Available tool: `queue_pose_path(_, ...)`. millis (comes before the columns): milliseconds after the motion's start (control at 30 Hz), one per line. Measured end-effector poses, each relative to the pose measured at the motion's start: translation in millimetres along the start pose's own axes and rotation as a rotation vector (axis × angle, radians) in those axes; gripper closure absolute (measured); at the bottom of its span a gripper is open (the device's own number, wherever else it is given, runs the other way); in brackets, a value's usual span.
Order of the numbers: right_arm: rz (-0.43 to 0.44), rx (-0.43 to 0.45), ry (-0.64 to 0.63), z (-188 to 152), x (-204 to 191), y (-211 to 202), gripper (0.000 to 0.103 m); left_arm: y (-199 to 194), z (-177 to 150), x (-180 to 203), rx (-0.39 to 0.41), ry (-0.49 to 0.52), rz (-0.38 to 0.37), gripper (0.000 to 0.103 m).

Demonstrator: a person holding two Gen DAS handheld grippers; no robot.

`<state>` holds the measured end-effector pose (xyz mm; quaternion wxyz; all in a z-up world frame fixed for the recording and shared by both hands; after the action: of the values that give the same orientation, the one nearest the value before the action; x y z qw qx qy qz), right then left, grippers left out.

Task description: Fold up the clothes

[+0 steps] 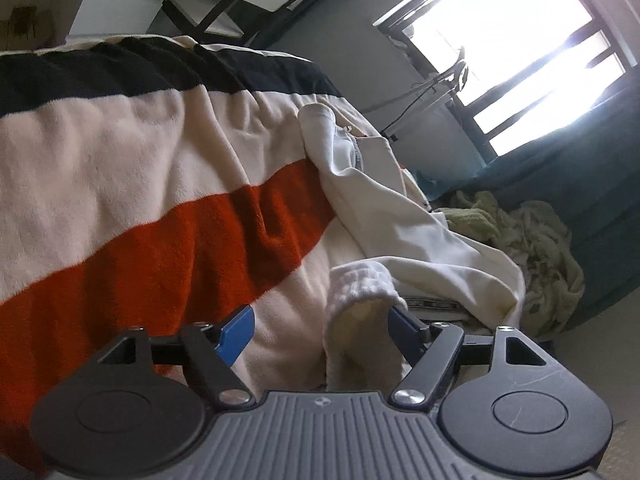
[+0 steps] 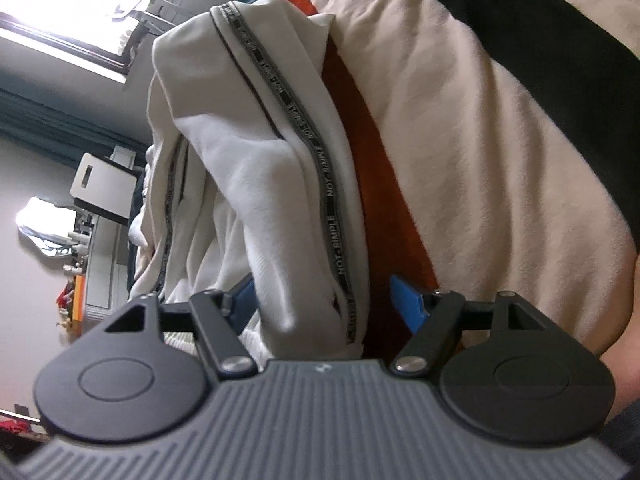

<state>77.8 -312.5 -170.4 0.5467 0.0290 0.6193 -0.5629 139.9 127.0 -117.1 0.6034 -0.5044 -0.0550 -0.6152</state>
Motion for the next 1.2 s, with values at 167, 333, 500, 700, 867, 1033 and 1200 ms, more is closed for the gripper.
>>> queue_pose_path(167,0.02,-0.024,0.054,-1.2,6.4,3.3,0.029,-8.8,2.1,-1.4,0.021,-0.089,-0.116,0.019)
queue_pose_path(333,0.009,-0.039,0.043,-1.9,4.3,9.9,0.029,21.1,6.8,7.1,-0.008,-0.051,-0.096,0.017)
queue_pose_path(500,-0.013,-0.042,0.005,-1.5,0.5,15.7,0.029,47.5,3.8,10.6,-0.043,-0.004,-0.052,0.026)
queue_pose_path(700,-0.036,-0.042,-0.041,-3.0,-3.6,18.6,0.03,71.7,0.1,12.3,-0.068,0.041,-0.006,0.042)
queue_pose_path(867,-0.045,-0.044,-0.049,-8.3,-4.6,17.9,0.031,71.7,4.4,8.3,-0.05,0.021,0.012,0.056)
queue_pose_path(1033,-0.02,-0.055,-0.038,-23.4,-10.9,18.7,0.052,73.6,10.5,11.8,-0.038,0.035,0.023,0.074)
queue_pose_path(1200,0.058,-0.064,-0.029,-46.9,-31.1,18.8,0.074,62.9,42.7,22.2,0.001,0.036,0.031,0.083)
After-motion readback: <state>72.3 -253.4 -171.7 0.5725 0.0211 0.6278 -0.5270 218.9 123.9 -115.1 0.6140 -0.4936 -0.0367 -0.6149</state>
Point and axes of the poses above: each gripper's, at about its wrist camera, not at the fingertips, and y roughly the way its jaws point, x to its right, z to its top, the point moved 5 cm from there along y, roughly the way its jaws point
